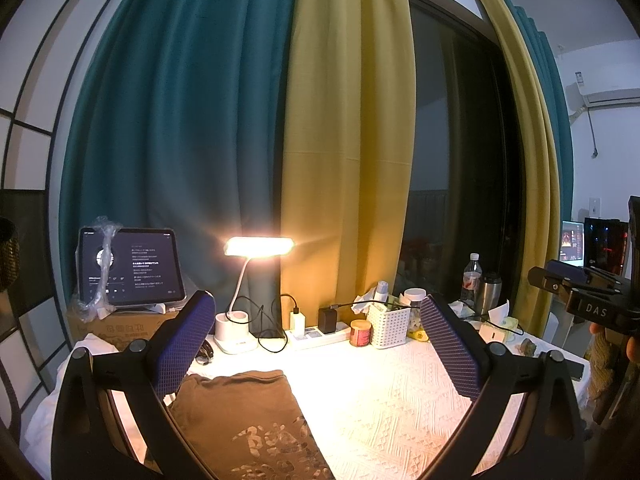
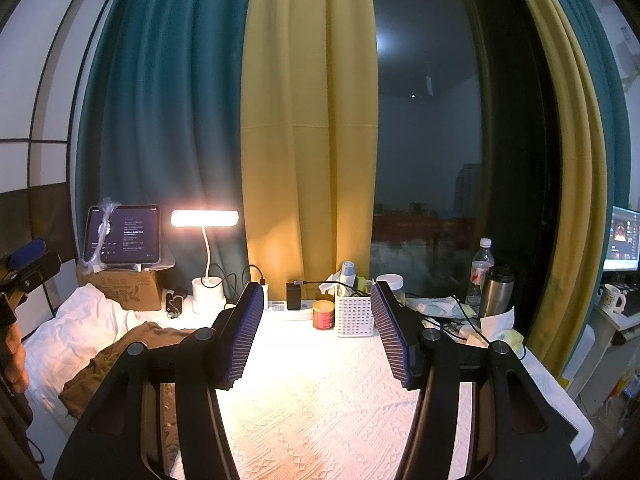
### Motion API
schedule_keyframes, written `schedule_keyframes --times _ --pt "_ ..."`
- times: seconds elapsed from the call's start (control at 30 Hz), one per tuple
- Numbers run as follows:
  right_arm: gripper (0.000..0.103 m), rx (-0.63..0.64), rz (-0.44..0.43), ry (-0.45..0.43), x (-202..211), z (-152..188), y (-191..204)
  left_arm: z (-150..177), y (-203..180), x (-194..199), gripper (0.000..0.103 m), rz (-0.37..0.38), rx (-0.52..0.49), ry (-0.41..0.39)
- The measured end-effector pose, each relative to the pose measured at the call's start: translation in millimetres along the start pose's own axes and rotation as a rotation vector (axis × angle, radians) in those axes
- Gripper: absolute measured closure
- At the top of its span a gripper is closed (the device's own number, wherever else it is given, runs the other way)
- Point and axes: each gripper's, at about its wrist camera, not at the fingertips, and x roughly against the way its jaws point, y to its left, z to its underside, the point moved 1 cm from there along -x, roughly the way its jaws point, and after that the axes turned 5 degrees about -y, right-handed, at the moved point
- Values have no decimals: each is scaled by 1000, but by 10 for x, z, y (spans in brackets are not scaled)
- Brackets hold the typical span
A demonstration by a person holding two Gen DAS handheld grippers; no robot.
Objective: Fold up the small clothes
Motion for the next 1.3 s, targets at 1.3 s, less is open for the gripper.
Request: schedule_keyframes --times 1.3 --pt "44 -5 10 6 69 49 -65 35 40 -19 2 14 -12 17"
